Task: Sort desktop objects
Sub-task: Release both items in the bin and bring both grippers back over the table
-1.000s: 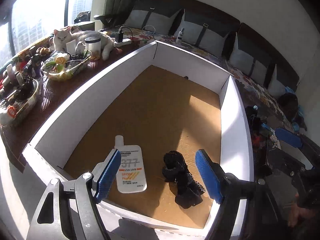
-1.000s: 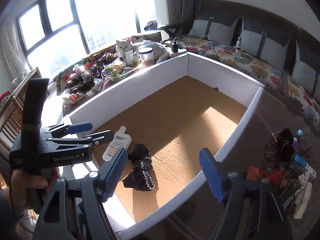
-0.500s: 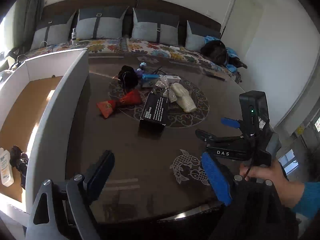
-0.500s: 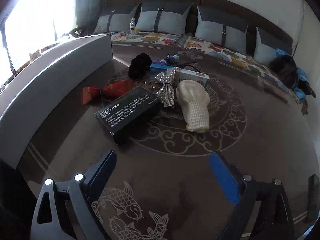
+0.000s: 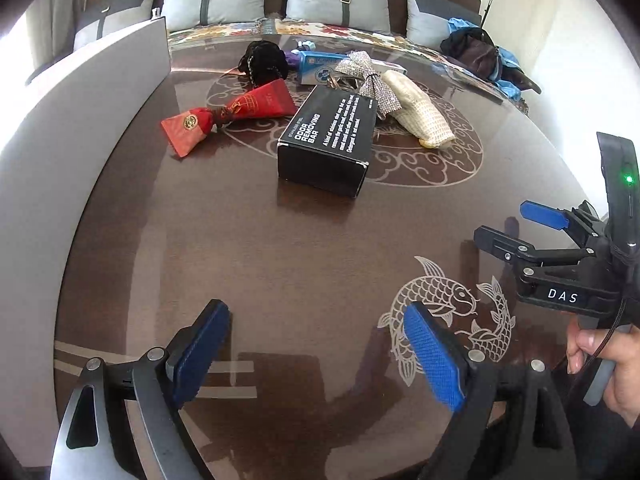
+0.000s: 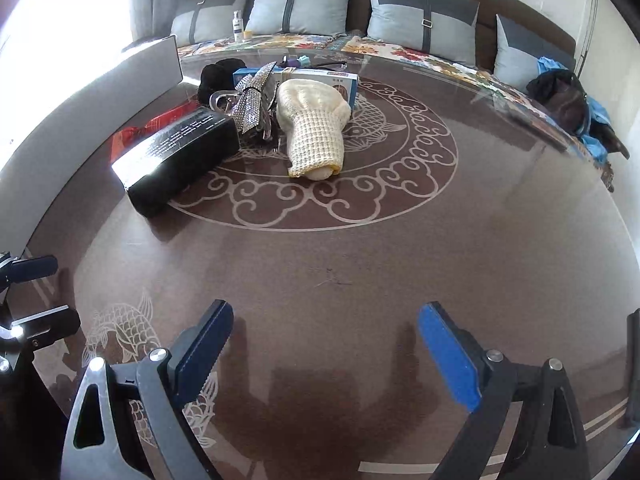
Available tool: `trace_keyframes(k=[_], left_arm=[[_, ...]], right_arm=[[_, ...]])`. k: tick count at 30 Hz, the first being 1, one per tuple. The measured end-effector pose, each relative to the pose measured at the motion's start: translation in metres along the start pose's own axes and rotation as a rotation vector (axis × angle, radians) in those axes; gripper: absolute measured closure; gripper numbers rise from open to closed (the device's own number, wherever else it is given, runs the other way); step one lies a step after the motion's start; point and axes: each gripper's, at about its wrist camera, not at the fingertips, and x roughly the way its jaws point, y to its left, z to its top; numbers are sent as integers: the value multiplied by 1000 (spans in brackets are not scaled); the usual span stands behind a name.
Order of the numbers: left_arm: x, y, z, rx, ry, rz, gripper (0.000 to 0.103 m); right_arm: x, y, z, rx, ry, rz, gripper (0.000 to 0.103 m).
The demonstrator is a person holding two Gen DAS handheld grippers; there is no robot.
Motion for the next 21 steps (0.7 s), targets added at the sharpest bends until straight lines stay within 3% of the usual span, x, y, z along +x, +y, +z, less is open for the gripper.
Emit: trace_keyframes(k=[5, 7, 10, 21], left_arm=[[12, -1, 10, 49, -9, 65, 14], [17, -2, 13, 73, -8, 95, 9], [22, 0, 17, 60, 2, 99, 0], [23, -1, 16, 34, -41, 115, 0]], right_arm=[[11, 4, 6, 14, 0, 20, 8], [16, 3, 9, 32, 9, 29, 1], [19, 2, 12, 33, 2, 26, 0], [19, 0, 14, 39, -5, 27, 0]])
